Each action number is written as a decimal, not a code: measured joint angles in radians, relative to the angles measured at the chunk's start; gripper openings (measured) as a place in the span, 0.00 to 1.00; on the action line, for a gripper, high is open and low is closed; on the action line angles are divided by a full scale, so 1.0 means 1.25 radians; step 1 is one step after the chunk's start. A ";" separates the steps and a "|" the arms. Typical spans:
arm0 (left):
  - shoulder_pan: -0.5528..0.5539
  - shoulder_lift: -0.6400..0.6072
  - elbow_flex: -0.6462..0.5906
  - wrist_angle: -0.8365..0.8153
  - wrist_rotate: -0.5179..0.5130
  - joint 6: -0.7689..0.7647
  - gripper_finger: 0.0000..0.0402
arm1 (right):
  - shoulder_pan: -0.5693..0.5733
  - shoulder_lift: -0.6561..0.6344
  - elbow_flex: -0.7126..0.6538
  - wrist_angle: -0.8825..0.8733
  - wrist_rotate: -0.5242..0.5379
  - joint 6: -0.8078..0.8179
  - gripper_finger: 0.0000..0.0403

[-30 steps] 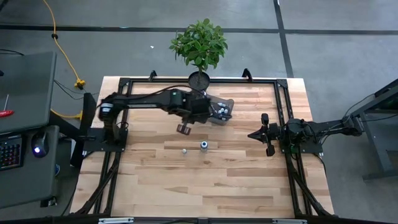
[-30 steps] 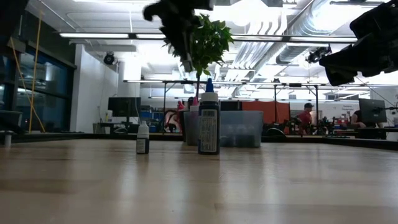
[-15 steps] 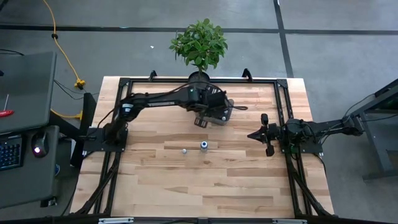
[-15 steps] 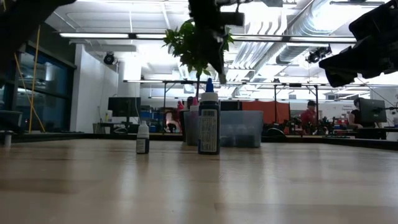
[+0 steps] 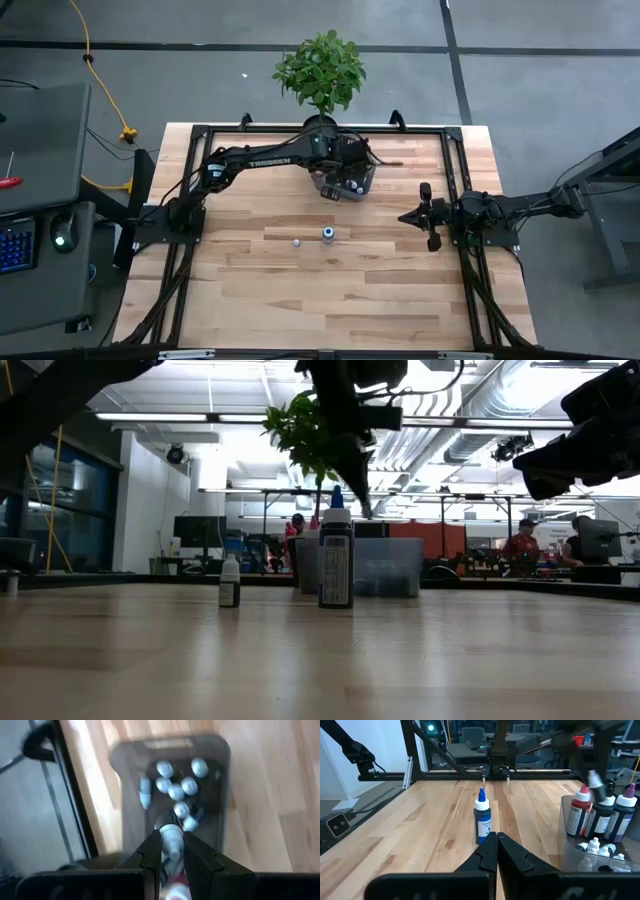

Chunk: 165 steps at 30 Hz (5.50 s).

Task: Pick & Place food coloring
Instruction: Put the small black food coloring bottle into the black bin

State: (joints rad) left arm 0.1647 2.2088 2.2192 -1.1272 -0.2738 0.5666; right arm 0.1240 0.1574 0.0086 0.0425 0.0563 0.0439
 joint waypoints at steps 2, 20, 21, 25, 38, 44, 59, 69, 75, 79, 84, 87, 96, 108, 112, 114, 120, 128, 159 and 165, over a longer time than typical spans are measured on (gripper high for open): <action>0.003 0.004 0.002 0.022 0.022 -0.005 0.13 | 0.000 0.001 0.000 -0.001 0.000 0.000 0.01; 0.026 0.061 0.027 0.075 0.041 -0.043 0.13 | 0.000 0.000 0.000 0.000 0.000 0.000 0.01; 0.027 0.061 0.027 0.074 0.050 -0.056 0.13 | 0.000 0.000 0.000 0.000 0.000 0.000 0.01; 0.036 0.069 0.031 0.073 0.105 -0.081 0.13 | 0.000 0.000 0.000 0.000 0.000 0.000 0.01; 0.036 0.119 0.029 0.039 0.122 -0.101 0.13 | 0.000 0.000 0.000 0.000 0.000 0.000 0.01; 0.037 0.122 0.029 0.032 0.149 -0.095 0.13 | 0.000 0.000 0.000 0.000 0.000 0.000 0.01; 0.036 0.140 0.030 0.041 0.185 -0.083 0.15 | 0.000 0.000 0.000 0.000 0.000 0.000 0.01; 0.030 0.164 0.030 0.044 0.169 -0.089 0.16 | 0.000 0.000 0.000 0.000 0.000 0.000 0.01; 0.031 0.164 0.030 0.043 0.176 -0.089 0.16 | 0.000 0.000 0.000 0.000 0.000 0.000 0.01; 0.031 0.164 0.030 0.044 0.183 -0.089 0.16 | 0.000 0.000 0.000 0.000 0.000 0.000 0.01; 0.031 0.164 0.030 0.046 0.185 -0.089 0.17 | 0.000 0.000 0.000 0.000 0.000 0.000 0.01; 0.031 0.164 0.030 0.046 0.185 -0.099 0.20 | 0.000 0.000 0.000 0.000 0.000 0.000 0.01; 0.031 0.164 0.030 0.046 0.185 -0.101 0.26 | 0.000 0.000 0.000 -0.001 0.000 0.000 0.01; 0.031 0.164 0.030 0.045 0.178 -0.101 0.26 | 0.000 0.000 0.000 0.000 0.000 0.000 0.01; 0.030 0.164 0.057 0.014 0.128 -0.101 0.26 | 0.000 0.000 0.000 -0.001 0.000 0.000 0.01; 0.030 0.163 0.088 0.003 0.122 -0.101 0.26 | 0.000 0.000 0.000 -0.001 0.000 0.000 0.01; 0.030 0.105 0.109 -0.036 0.123 -0.125 0.26 | 0.000 0.000 0.000 -0.001 0.000 0.000 0.01; 0.012 0.020 0.110 -0.234 0.160 -0.238 0.26 | 0.000 0.001 0.000 0.000 0.000 0.000 0.01; -0.198 -0.282 -0.461 -0.038 0.276 -0.608 0.26 | 0.000 0.004 0.000 0.000 0.000 0.000 0.01; -0.215 -0.345 -0.637 0.087 0.319 -0.654 0.26 | 0.000 0.004 0.000 0.000 0.000 0.000 0.01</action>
State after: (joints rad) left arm -0.1045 1.7770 1.4225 -1.0180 0.1250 -0.2506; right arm 0.1239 0.1627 0.0086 0.0422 0.0563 0.0437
